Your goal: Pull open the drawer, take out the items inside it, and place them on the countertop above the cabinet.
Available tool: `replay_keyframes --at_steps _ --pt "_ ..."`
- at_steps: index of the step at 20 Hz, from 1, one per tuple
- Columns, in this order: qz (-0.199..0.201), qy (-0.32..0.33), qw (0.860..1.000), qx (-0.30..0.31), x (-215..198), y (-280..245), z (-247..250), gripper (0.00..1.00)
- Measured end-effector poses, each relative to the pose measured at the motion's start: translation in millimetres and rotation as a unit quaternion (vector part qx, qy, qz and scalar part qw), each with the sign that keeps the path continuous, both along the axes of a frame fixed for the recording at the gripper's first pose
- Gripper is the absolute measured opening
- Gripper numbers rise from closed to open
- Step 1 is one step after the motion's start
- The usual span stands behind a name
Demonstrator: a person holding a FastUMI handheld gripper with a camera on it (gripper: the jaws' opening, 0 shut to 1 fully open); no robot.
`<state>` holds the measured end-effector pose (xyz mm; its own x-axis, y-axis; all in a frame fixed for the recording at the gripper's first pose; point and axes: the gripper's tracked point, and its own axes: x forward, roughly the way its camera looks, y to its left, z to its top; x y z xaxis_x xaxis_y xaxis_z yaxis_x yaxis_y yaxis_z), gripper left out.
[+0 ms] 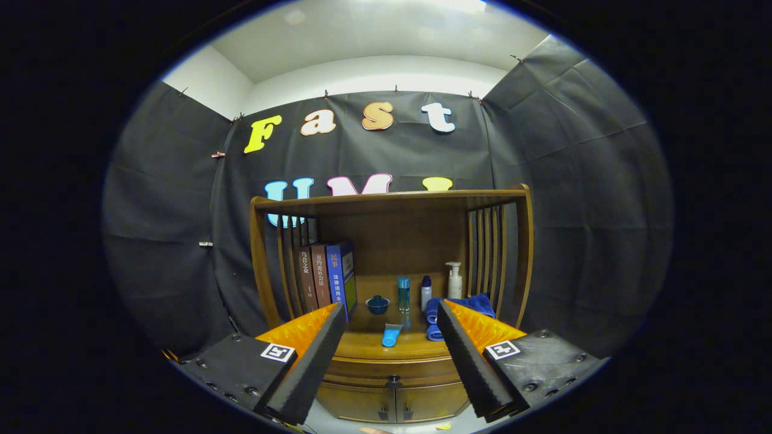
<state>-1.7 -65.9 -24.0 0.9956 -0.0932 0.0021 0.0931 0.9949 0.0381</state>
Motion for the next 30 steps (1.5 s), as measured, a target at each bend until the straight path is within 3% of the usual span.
replay_keyframes --at_steps 30 --pt "-0.001 0.011 1.0 -0.004 -8 12 -3 0.99"
